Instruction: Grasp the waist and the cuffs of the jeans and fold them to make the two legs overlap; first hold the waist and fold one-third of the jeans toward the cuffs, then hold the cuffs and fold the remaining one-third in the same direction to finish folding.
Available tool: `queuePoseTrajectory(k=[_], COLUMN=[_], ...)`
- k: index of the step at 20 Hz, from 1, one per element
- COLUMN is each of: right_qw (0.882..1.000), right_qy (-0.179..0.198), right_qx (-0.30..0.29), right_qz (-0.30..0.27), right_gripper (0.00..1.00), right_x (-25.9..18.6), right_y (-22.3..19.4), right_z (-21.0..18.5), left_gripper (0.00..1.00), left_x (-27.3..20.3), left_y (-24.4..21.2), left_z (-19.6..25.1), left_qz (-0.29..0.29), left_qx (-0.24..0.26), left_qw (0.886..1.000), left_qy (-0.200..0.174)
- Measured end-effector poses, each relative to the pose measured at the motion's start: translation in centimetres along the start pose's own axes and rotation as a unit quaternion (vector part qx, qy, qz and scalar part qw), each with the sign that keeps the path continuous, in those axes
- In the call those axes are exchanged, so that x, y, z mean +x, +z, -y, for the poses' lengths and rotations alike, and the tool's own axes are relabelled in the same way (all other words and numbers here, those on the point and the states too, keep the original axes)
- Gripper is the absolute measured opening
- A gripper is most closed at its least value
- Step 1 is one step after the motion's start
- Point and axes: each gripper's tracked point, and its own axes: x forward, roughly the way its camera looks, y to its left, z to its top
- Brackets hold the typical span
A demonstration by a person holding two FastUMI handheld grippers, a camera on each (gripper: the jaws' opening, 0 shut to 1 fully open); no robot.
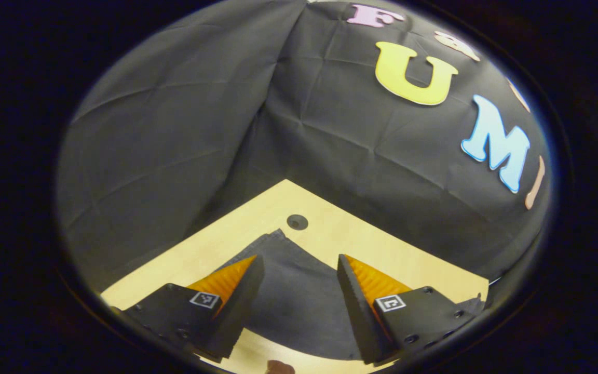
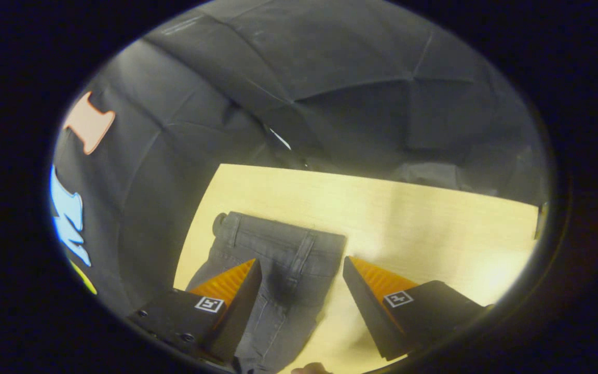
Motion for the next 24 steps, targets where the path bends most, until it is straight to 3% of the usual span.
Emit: queuePoseTrajectory(k=[1, 5, 6, 9, 11, 15, 17, 19, 21, 22, 24], right_qw=[1.000, 1.000, 1.000, 1.000, 0.999, 0.981, 0.962, 0.932, 0.891, 0.868, 0.827], right_qy=[-0.003, -0.007, -0.005, 0.009, 0.040, 0.111, 0.160, 0.217, 0.274, 0.303, 0.354], right_qx=[0.004, 0.000, -0.006, -0.021, -0.025, -0.123, -0.164, -0.221, -0.288, -0.319, -0.375], right_qz=[-0.006, 0.002, -0.002, -0.011, 0.015, 0.104, 0.147, 0.187, 0.221, 0.231, 0.225], right_gripper=[0.95, 0.92, 0.85, 0.45, 0.21, 0.15, 0.15, 0.15, 0.10, 0.14, 0.10], right_x=[0.1, 0.4, 0.9, 0.2, -1.2, -9.1, -13.8, -19.2, -24.2, -26.1, -28.8], right_y=[-0.3, -0.1, -0.4, -0.1, 0.9, 1.6, 0.6, -1.8, -6.4, -8.9, -13.3], right_z=[0.1, 0.4, 0.4, 0.3, -1.9, -6.7, -10.1, -13.4, -16.5, -17.9, -19.1], left_gripper=[0.99, 0.96, 0.96, 0.98, 0.98, 0.98, 0.98, 0.98, 0.98, 0.98, 0.98], left_x=[-0.4, -1.9, -2.1, -2.2, -2.2, -2.5, -3.0, -3.6, -4.3, -4.6, -5.2], left_y=[0.1, 0.0, -0.1, -0.5, -1.0, -0.6, -0.1, 0.5, 0.9, 1.0, 0.9], left_z=[0.2, 1.2, 1.3, 1.6, 1.6, 1.8, 2.1, 2.2, 2.1, 1.8, 1.2], left_qz=[0.004, 0.011, 0.011, 0.011, 0.007, 0.018, 0.032, 0.050, 0.060, 0.064, 0.062], left_qx=[0.010, 0.023, 0.022, 0.013, 0.006, 0.004, 0.008, 0.018, 0.025, 0.025, 0.015], left_qw=[1.000, 1.000, 1.000, 1.000, 1.000, 0.999, 0.999, 0.998, 0.996, 0.996, 0.996], left_qy=[0.000, -0.013, -0.016, -0.022, -0.024, -0.031, -0.038, -0.046, -0.053, -0.055, -0.063])
